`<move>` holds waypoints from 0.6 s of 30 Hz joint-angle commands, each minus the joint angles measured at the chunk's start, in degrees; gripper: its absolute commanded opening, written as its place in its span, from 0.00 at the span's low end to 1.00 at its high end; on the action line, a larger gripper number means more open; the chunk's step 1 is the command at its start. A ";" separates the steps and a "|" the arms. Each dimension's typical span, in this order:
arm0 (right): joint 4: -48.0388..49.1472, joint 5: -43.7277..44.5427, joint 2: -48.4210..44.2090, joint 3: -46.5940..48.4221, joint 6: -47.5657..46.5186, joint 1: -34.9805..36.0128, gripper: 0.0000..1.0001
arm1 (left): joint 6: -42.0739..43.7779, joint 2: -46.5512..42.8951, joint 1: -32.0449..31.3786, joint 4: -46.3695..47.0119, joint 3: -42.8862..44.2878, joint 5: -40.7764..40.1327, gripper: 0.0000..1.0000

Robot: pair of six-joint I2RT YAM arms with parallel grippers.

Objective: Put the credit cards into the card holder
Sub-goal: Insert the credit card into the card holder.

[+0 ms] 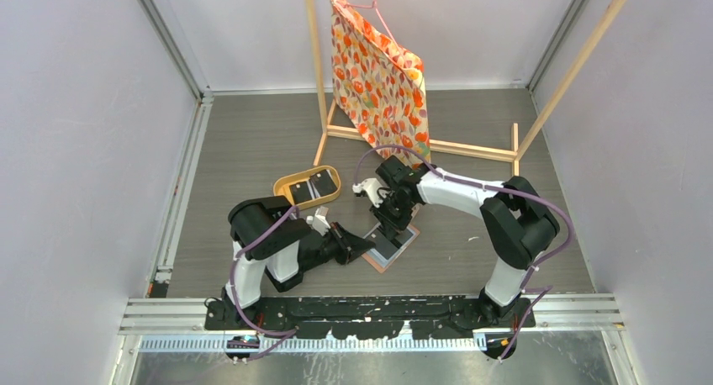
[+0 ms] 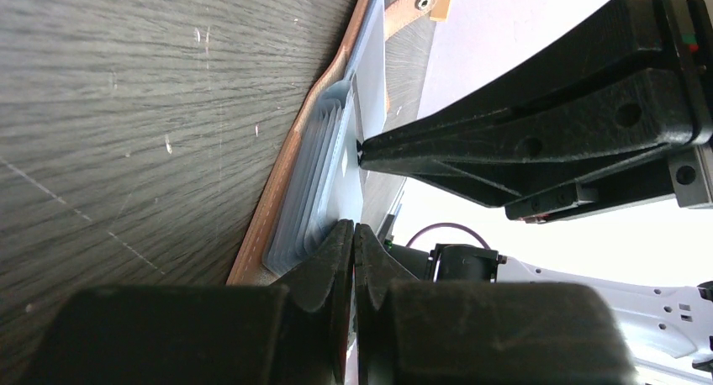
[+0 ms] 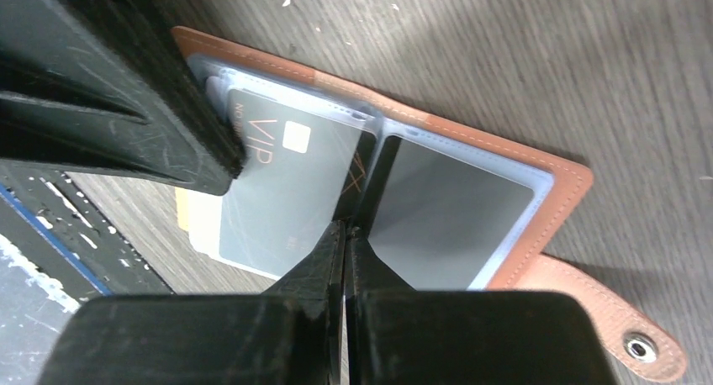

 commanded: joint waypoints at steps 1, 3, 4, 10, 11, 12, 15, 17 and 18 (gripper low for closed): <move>-0.09 5.65 0.23 1.22 0.18 -1.02 0.04 | 3.42 1.83 0.59 -9.61 -2.44 -1.20 0.07; -0.37 5.81 0.26 1.20 -0.02 -1.63 0.04 | 3.51 1.87 0.68 -9.62 -2.42 -1.05 0.07; -0.55 5.14 0.10 1.20 -0.18 -1.86 0.04 | 3.49 1.90 0.76 -9.61 -2.36 -1.05 0.07; -9.69 -15.18 -5.38 3.62 -10.77 -1.97 0.07 | 5.40 0.20 1.18 -9.17 -2.00 0.13 0.09; -11.04 -15.76 -7.09 3.83 -12.50 -1.97 0.08 | 5.98 -0.78 1.27 -9.21 -2.00 0.41 0.09; -11.77 -15.28 -9.19 3.75 -13.97 -2.14 0.09 | 7.08 -2.11 1.42 -9.40 -2.00 0.84 0.10; -10.98 -12.46 -16.13 1.31 -15.63 -5.03 0.17 | 10.14 -8.13 1.88 -14.20 -1.43 2.04 0.15; -10.70 -13.34 -20.12 -0.11 -15.86 -9.01 0.27 | 13.22 -13.94 1.91 -20.47 -0.23 2.88 0.19; -10.72 -14.08 -21.55 -0.60 -15.79 -11.16 0.36 | 14.83 -17.35 1.92 -24.87 0.55 3.26 0.21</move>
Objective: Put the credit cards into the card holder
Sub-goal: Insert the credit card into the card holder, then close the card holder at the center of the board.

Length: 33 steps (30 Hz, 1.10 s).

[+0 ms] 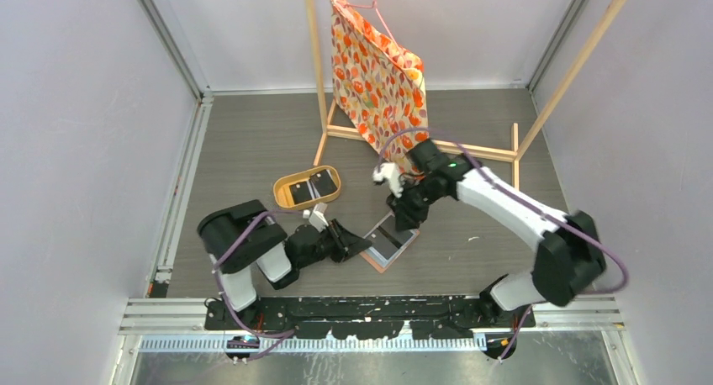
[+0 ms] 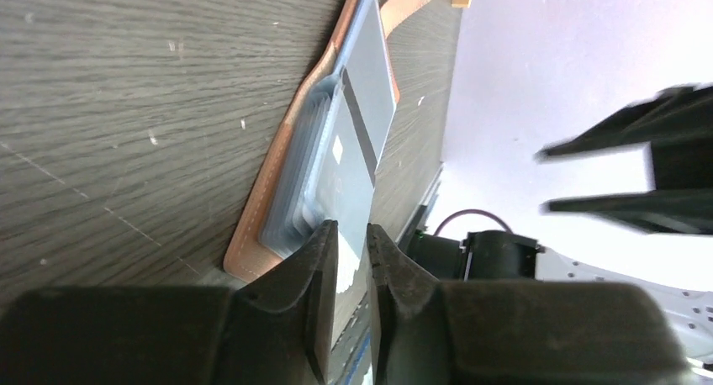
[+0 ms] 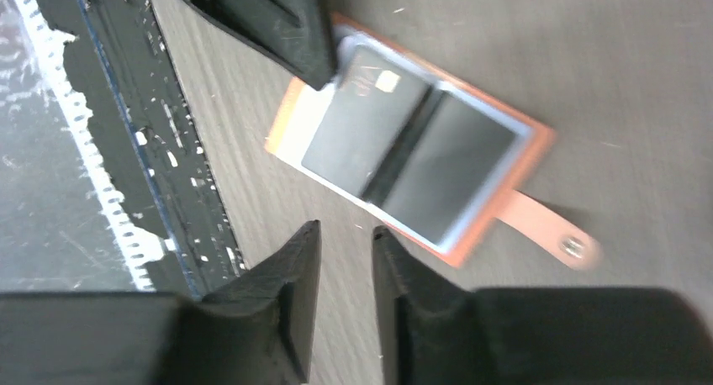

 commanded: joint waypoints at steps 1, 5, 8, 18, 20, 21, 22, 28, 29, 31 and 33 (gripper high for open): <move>-1.51 -3.97 -9.46 -1.44 -3.71 -8.63 0.41 | 10.54 -12.29 0.32 -20.96 2.22 1.88 0.23; 0.62 -8.29 -15.23 -4.34 -2.46 -16.53 0.50 | 20.10 -29.41 0.00 -45.35 6.17 -0.94 0.27; 6.73 -10.12 -19.34 -8.53 -0.96 -20.07 0.59 | 30.16 -45.49 -0.47 -63.16 9.40 -4.79 0.30; 15.09 -18.04 -11.00 -10.81 12.69 -28.77 0.67 | 35.96 -85.94 -0.40 -83.49 2.63 -15.43 0.96; 18.93 -17.24 -10.70 -12.74 16.45 -30.25 0.66 | 33.04 -89.89 -0.41 -83.24 0.57 -14.20 1.00; 20.58 -16.78 -10.41 -13.49 18.11 -30.71 0.66 | 31.56 -91.14 -0.41 -83.24 -0.28 -13.48 1.00; 21.43 -16.65 -9.62 -13.95 18.97 -30.98 0.66 | 30.17 -91.84 -0.41 -83.19 -1.05 -12.47 1.00; 21.60 -14.60 -0.40 -11.36 21.53 -31.04 0.59 | 21.79 -89.35 -0.41 -74.55 -7.04 -9.44 0.99; 21.13 -14.42 0.89 -10.97 21.48 -31.04 0.58 | 21.44 -88.36 -0.41 -73.82 -7.16 -9.17 0.99; 20.46 -13.88 2.86 -10.38 21.40 -31.03 0.58 | 21.49 -86.05 -0.41 -73.32 -6.93 -8.71 0.98; 20.22 -12.41 4.30 -9.87 21.29 -31.08 0.58 | 21.56 -83.53 -0.41 -71.84 -6.76 -8.15 0.97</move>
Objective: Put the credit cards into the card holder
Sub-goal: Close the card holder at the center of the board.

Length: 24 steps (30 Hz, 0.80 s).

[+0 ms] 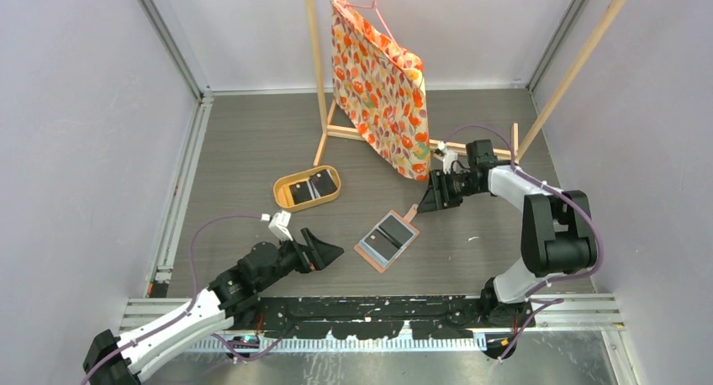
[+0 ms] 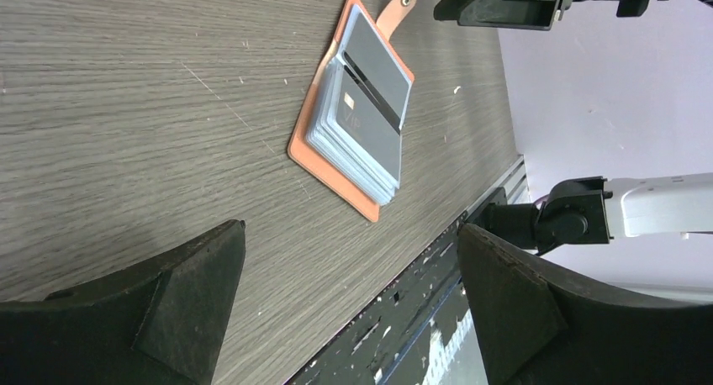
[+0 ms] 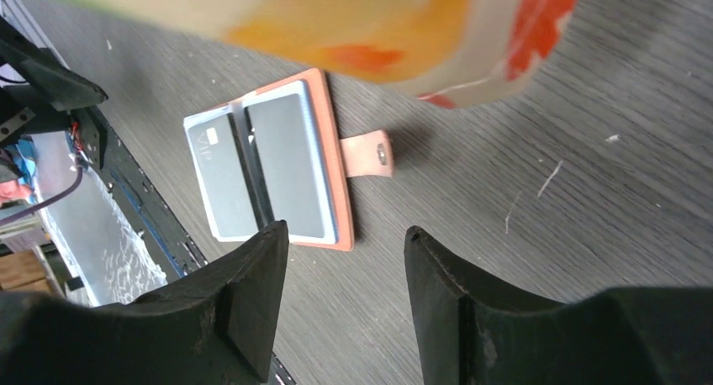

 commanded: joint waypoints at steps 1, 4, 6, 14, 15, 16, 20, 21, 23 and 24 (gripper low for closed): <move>0.67 2.26 2.25 3.11 1.59 0.04 0.58 | -2.02 4.57 0.07 8.33 0.71 2.34 0.97; 1.21 2.36 5.16 4.59 2.70 0.09 0.58 | -2.19 8.39 0.08 12.60 0.41 2.69 0.96; 1.37 1.37 7.62 5.53 3.73 0.06 0.56 | -2.21 10.48 0.07 14.19 0.50 2.93 0.96; 0.19 -1.18 12.98 8.11 4.92 0.29 0.50 | -3.22 13.23 0.07 15.82 0.14 2.32 0.95; 0.16 -1.36 13.12 8.07 5.01 0.39 0.49 | -3.31 13.23 0.07 15.84 0.08 2.30 0.95; 0.35 -1.61 13.20 8.04 5.10 0.50 0.49 | -3.45 13.17 0.07 15.84 0.06 2.30 0.95; 1.27 -2.76 13.89 8.10 5.98 0.98 0.49 | -3.74 13.06 0.07 15.84 -0.02 2.02 0.94; 1.49 -3.16 14.24 8.16 6.40 0.98 0.48 | -3.78 13.04 0.07 15.92 -0.01 1.99 0.94; 1.63 -3.79 15.10 8.44 6.86 1.05 0.47 | -3.92 13.06 0.07 15.93 -0.03 1.99 0.94; 1.64 -3.94 15.48 8.47 7.09 1.05 0.47 | -3.98 13.06 0.07 15.93 -0.05 1.95 0.94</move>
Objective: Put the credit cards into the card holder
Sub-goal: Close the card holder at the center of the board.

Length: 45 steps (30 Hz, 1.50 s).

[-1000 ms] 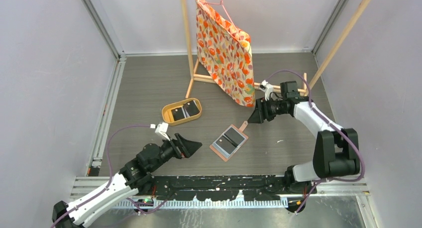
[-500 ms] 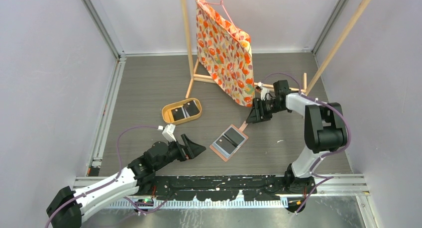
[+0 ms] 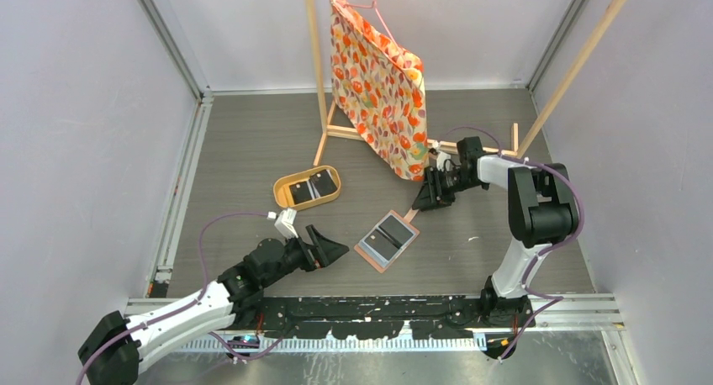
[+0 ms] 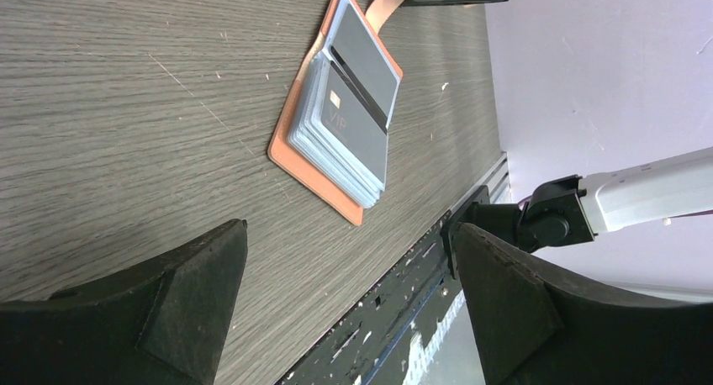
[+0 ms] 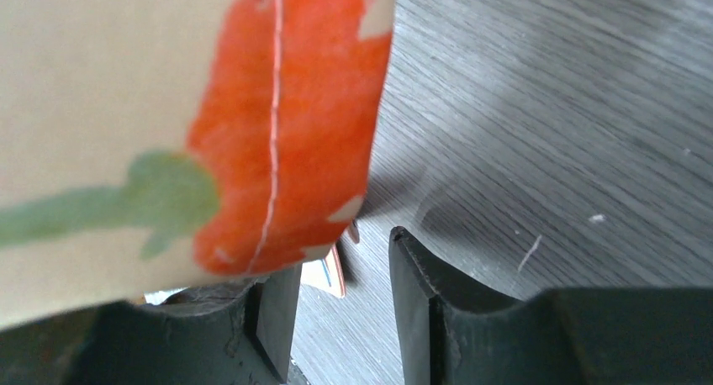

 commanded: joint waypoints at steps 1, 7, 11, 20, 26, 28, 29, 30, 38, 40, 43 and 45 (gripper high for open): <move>1.20 -2.63 1.59 2.25 1.85 0.44 0.46 | -0.44 -0.15 0.07 3.47 -0.04 -0.44 0.94; 1.18 -2.48 1.88 2.44 2.06 0.59 0.37 | -0.79 -0.11 0.07 3.64 -0.27 -0.71 0.94; 0.88 -2.44 2.23 2.69 1.99 0.59 0.28 | -0.99 -0.01 0.07 3.64 -0.33 -0.71 0.94; -0.69 -2.91 1.42 3.17 -0.37 0.50 0.12 | -1.16 -0.53 0.07 3.34 -0.51 -0.76 0.94; -6.72 -0.68 -1.31 4.65 -7.03 -0.30 0.01 | -1.30 -1.90 0.07 2.11 -0.25 -0.50 0.93; -7.79 -0.13 -2.89 4.37 -8.35 -0.62 0.01 | -1.30 -2.75 0.07 1.32 -0.22 -0.58 0.93; -8.56 0.20 -3.85 4.02 -9.04 -0.83 0.01 | -1.30 -3.28 0.07 0.89 -0.24 -0.66 0.93; -9.02 0.69 -4.86 3.80 -9.77 -0.92 0.01 | -1.32 -3.79 0.07 0.41 -0.24 -0.76 0.93; -9.97 3.59 -16.35 0.78 -12.76 -1.31 0.01 | -1.38 -6.65 0.07 -1.62 -0.19 -1.17 0.93; -9.90 3.39 -19.35 -0.20 -13.76 -1.34 0.01 | -1.39 -6.71 0.07 -1.63 -0.18 -1.07 0.93; -10.40 1.84 -23.55 -1.37 -15.77 -1.37 0.01 | -1.43 -6.24 0.07 -1.06 -0.15 -1.14 0.93; -10.66 0.60 -25.95 -2.23 -17.05 -1.18 0.01 | -1.59 -5.50 0.07 -0.27 -0.14 -1.00 0.93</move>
